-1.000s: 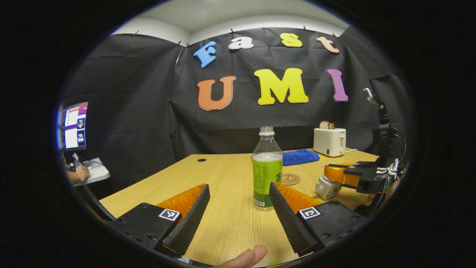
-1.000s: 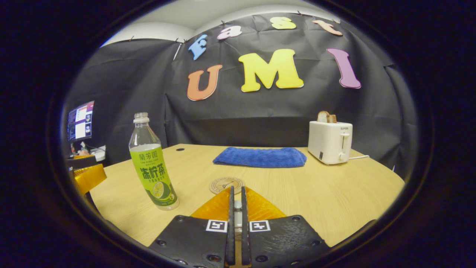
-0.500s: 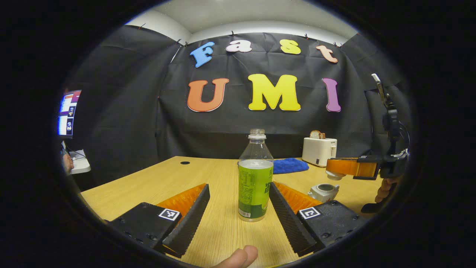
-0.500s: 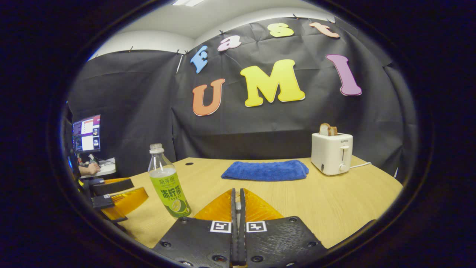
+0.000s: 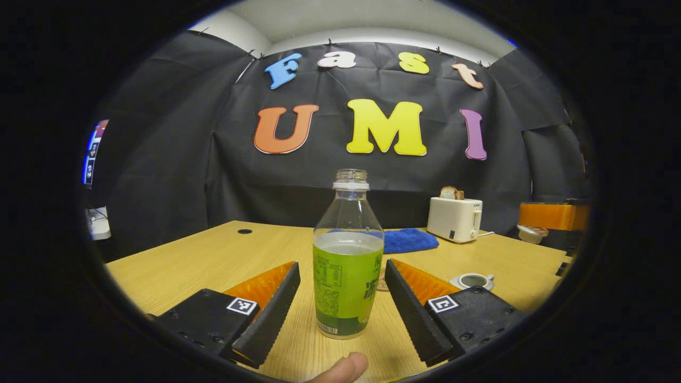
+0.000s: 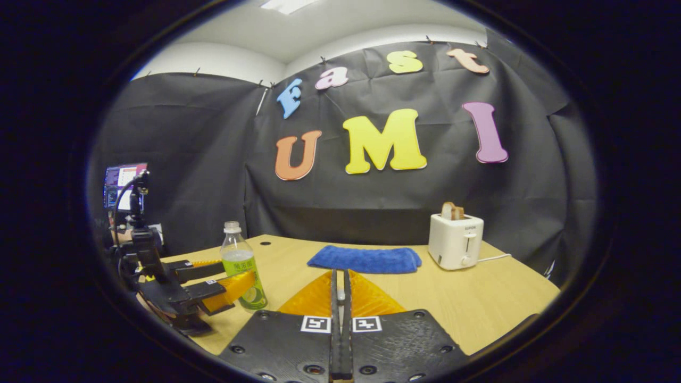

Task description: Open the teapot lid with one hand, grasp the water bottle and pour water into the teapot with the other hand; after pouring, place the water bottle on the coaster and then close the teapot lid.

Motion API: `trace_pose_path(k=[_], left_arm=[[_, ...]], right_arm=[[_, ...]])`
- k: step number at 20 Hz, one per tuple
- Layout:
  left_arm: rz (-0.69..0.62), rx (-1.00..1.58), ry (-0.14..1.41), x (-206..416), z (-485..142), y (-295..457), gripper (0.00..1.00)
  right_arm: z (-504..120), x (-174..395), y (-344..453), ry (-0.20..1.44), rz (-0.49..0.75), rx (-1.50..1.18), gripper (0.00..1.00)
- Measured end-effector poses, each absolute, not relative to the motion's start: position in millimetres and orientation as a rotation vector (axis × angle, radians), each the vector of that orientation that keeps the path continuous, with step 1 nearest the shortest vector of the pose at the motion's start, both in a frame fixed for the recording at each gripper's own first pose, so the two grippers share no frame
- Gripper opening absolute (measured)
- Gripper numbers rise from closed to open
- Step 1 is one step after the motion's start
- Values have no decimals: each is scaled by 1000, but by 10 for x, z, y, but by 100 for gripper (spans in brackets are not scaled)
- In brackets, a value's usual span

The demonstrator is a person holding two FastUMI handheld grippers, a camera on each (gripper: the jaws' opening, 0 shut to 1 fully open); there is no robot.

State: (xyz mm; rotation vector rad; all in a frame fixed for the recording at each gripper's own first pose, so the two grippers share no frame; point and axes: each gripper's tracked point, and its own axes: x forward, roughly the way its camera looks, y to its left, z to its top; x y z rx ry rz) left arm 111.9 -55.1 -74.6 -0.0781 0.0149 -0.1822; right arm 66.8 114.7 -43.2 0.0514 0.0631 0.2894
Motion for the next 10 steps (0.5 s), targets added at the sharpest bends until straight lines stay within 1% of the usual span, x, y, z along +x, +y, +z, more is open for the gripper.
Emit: trace_pose_path(k=[2, 4, 5, 10], left_arm=[[-193, -72, 11, 1164, -741, -590, 98], [-218, -28, 4, 1189, -742, -655, 88], [-217, -6, -4, 1177, -738, -628, 80], [-205, 84, 26, 1088, -656, -631, 77]], right_arm=[[-459, 648, 1064, 68, 277, 59, 0], [-489, 652, 968, 72, 258, 61, 1], [-508, 652, 921, 76, 251, 66, 0], [-604, 663, 706, 92, 212, 59, 0]])
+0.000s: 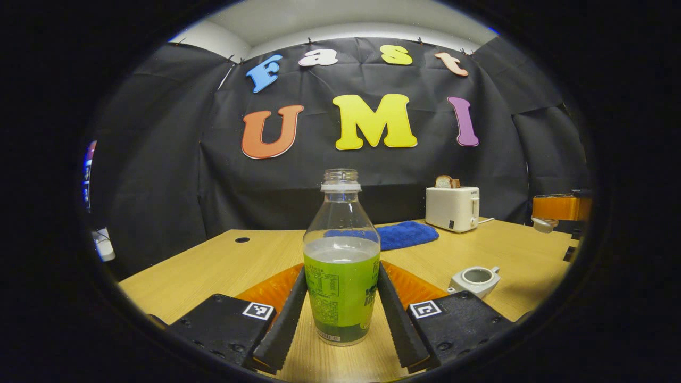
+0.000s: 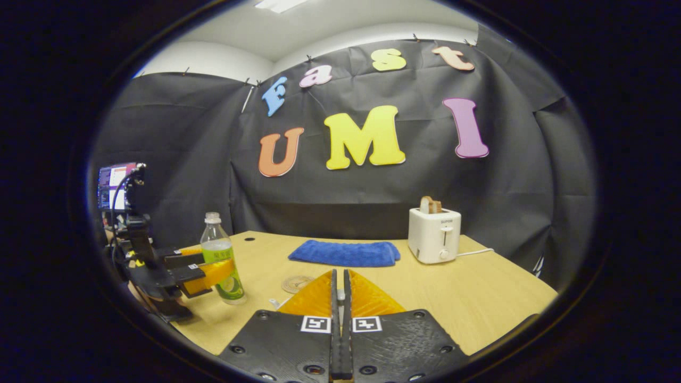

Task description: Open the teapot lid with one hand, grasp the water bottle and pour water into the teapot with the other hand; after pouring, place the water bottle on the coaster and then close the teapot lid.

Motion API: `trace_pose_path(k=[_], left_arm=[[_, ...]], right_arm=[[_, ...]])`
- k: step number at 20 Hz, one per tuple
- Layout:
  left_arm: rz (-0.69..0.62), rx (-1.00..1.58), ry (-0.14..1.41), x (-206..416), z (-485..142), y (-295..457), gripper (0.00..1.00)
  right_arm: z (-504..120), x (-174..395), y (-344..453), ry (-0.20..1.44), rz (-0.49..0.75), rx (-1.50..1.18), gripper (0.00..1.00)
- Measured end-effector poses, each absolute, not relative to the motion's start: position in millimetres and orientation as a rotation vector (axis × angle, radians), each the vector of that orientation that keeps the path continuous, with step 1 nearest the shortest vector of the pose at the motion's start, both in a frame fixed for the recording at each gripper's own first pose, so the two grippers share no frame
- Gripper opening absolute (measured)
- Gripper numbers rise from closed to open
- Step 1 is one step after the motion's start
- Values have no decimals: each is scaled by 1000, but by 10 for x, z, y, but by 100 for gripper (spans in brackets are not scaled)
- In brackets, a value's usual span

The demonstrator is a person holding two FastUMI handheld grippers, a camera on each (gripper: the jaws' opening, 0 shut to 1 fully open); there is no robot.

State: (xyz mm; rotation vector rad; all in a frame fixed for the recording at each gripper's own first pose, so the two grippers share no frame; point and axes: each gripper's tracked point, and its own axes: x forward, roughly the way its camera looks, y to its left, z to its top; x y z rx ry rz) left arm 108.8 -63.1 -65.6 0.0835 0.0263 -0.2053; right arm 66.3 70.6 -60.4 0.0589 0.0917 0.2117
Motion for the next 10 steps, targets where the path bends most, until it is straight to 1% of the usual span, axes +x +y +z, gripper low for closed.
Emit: trace_pose_path(k=[10], left_arm=[[-174, 519, 57, 1006, -399, -649, 76]], right_arm=[[-845, 680, 181, 133, 120, 54, 0]])
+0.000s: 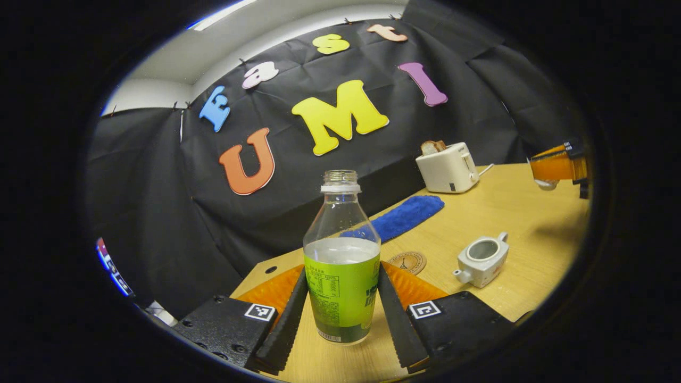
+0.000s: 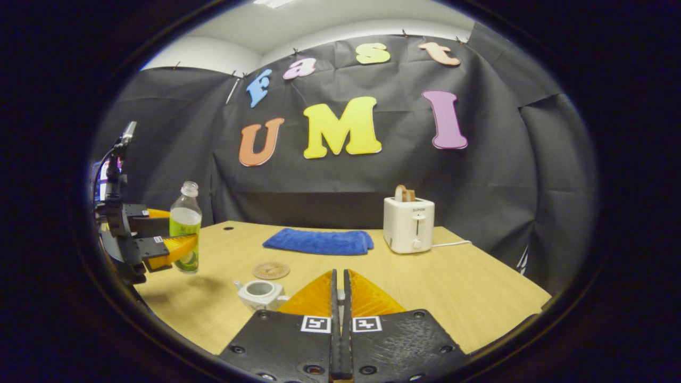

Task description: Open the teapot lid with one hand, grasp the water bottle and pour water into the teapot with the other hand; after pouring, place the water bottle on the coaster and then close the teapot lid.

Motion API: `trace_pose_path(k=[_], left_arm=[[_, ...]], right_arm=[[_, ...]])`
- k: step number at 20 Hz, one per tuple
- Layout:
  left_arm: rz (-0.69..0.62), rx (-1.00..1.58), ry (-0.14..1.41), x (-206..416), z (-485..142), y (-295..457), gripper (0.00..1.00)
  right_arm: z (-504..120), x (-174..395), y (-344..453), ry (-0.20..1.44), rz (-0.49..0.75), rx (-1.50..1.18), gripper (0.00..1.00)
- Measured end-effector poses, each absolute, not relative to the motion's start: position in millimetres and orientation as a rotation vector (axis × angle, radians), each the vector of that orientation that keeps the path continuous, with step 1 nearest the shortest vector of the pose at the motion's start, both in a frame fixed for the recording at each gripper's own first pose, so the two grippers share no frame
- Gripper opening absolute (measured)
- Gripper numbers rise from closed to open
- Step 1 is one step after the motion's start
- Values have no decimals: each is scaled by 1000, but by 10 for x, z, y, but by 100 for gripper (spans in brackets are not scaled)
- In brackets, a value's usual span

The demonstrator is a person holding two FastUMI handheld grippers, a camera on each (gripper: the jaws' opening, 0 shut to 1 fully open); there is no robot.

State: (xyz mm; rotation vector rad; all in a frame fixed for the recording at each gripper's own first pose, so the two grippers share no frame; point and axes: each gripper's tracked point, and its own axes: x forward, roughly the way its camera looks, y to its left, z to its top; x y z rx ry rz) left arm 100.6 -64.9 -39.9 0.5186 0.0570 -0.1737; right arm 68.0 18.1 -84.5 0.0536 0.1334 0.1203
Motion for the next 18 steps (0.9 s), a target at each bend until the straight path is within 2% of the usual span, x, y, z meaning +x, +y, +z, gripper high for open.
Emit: trace_pose_path(k=[6, 18], left_arm=[[-156, 823, 107, 1008, -428, -692, 75], [-240, 1404, 174, 996, -666, -1026, 75]], right_arm=[[-872, 710, -28, 145, 87, 81, 0], [-907, 733, -334, 147, 25, 59, 0]])
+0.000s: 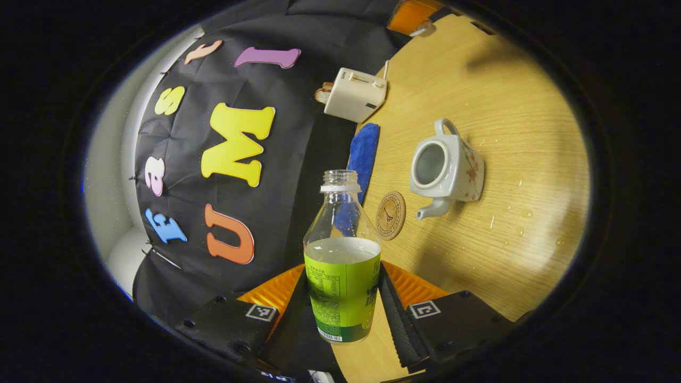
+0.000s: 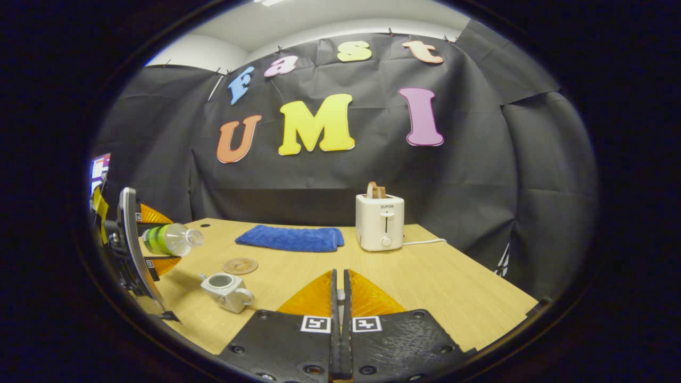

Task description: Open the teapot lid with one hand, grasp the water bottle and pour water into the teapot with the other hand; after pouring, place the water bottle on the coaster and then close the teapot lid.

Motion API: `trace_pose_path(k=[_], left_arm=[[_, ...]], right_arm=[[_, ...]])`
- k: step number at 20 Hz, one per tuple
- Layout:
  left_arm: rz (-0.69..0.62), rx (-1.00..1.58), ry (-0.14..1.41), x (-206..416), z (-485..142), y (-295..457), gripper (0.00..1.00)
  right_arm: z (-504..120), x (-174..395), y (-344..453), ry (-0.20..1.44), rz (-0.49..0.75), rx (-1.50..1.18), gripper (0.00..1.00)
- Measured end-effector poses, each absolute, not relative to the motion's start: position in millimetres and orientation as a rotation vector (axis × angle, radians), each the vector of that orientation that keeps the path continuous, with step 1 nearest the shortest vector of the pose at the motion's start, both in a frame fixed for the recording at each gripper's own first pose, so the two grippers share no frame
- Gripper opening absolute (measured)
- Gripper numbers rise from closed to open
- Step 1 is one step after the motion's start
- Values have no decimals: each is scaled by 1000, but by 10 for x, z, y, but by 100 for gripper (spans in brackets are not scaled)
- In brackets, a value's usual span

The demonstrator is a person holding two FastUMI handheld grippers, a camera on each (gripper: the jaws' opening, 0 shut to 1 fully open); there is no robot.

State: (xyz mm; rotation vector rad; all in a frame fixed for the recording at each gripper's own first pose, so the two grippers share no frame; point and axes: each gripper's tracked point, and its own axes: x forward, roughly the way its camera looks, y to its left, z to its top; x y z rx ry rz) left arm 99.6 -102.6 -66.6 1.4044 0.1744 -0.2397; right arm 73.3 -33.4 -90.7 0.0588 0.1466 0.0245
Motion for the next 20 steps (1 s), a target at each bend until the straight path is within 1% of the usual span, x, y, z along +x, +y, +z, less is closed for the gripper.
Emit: trace_pose_path(k=[1, 2, 3, 7, 10, 20], left_arm=[[-246, 1448, 185, 950, -692, -1029, 75], [-252, 1490, 195, 923, -718, -1058, 72], [-256, 1529, 201, 919, -713, -1064, 75], [-247, 1655, 224, 879, -706, -1079, 75], [-235, 1741, 201, 905, -640, -1131, 75], [-228, 1931, 206, 827, -546, -1199, 75]], right_arm=[[-915, 741, -354, 150, 22, 60, 0], [-925, 744, -365, 151, 19, 61, 0], [-921, 744, -373, 152, 18, 63, 0], [-906, 740, -393, 149, 14, 62, 0], [-909, 736, -409, 148, 14, 69, 0], [-887, 728, -469, 147, 7, 91, 0]])
